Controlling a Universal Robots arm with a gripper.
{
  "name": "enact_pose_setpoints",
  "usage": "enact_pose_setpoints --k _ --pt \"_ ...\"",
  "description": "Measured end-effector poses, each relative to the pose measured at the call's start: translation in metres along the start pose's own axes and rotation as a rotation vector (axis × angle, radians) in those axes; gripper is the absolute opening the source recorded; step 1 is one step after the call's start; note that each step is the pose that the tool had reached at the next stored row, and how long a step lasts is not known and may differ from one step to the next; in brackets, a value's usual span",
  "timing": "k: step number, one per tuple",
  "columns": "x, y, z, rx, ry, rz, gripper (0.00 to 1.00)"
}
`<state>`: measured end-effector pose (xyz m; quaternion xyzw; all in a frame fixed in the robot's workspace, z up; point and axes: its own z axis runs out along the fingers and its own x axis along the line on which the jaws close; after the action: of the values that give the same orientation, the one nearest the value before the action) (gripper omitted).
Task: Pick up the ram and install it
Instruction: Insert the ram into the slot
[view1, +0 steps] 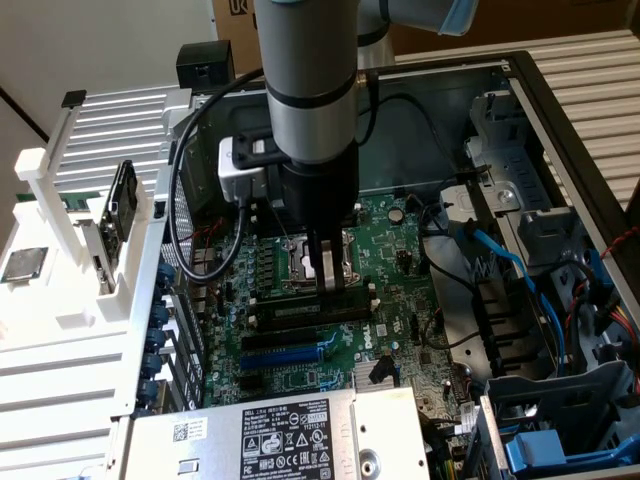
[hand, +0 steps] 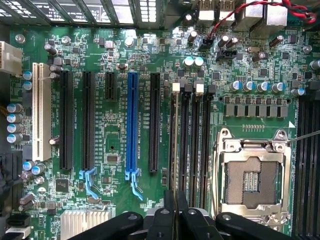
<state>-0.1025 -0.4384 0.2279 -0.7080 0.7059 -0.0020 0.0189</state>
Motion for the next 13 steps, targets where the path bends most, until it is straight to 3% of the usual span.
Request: enact_pose_setpoints --k 9,11,13 --pt "0.0000 0.0000 0.0004 0.0000 0.0000 -0.001 0.12" --pt "0.0000 -0.0001 0.0004 0.0000 -0.0001 -0.001 0.20" --pt "0.0000 0.0000 0.0004 0.0000 0.0000 -0.001 0.20"
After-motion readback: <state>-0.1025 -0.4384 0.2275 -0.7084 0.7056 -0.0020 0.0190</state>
